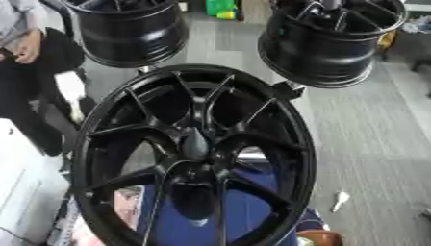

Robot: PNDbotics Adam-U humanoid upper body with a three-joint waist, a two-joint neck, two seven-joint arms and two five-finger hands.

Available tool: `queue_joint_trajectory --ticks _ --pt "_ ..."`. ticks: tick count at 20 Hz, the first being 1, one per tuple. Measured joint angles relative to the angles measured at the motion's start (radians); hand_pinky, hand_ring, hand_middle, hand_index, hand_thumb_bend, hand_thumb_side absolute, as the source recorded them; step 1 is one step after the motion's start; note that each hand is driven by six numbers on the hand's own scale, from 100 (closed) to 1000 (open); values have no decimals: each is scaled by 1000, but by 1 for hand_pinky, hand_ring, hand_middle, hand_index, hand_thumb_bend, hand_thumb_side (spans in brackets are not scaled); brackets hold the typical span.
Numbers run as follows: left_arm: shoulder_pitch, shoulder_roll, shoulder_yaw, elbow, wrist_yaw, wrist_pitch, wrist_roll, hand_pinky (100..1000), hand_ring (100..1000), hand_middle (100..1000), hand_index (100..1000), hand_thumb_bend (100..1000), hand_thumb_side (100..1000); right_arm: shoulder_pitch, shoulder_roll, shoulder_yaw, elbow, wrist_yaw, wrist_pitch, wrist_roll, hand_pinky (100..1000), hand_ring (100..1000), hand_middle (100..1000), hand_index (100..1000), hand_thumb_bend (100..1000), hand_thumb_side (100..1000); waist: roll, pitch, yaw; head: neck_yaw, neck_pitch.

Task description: Pull the pin out of the wheel hub.

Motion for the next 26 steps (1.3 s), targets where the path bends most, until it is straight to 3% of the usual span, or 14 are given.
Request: queue_joint_trajectory --ticks 7,10,14,17,18,19,23,26 --pt "8 0 18 -12 5 -13 41 735 713 648 753 518 177 -1 0 0 0 0 -4 -5 856 713 677 714 100 431 -1 0 0 0 0" --pt "7 -1 25 -17 24 -3 80 708 673 605 733 393 153 -1 0 0 0 0 -4 -6 855 713 677 714 100 420 -1 0 0 0 0" --pt "-3 -9 25 -30 84 32 163 692 670 611 750 220 231 -8 -1 0 0 0 -4 -3 856 716 679 716 100 387 -1 -1 -1 1 0" --pt "-1 -34 25 -57 177 107 284 679 675 628 775 144 371 -16 -8 0 0 2 -4 2 856 718 680 716 100 379 -2 -1 -7 2 0" --pt "9 -49 25 -80 214 140 333 673 674 636 786 248 455 -19 -9 0 0 3 -3 4 856 718 681 716 100 373 -2 -1 -8 3 0" --pt "25 -70 25 -111 253 177 385 672 673 629 789 136 418 -20 -10 0 0 4 -3 6 856 718 680 716 100 382 -2 -1 -8 3 0" --pt "130 -207 41 -310 401 328 582 663 667 623 808 100 525 -32 -14 0 0 4 1 10 856 719 680 716 100 385 -7 -1 -12 12 0" --pt "215 -320 60 -458 478 417 661 663 666 623 814 100 563 -37 -14 0 0 4 0 12 856 720 681 717 100 372 -11 0 -13 18 0"
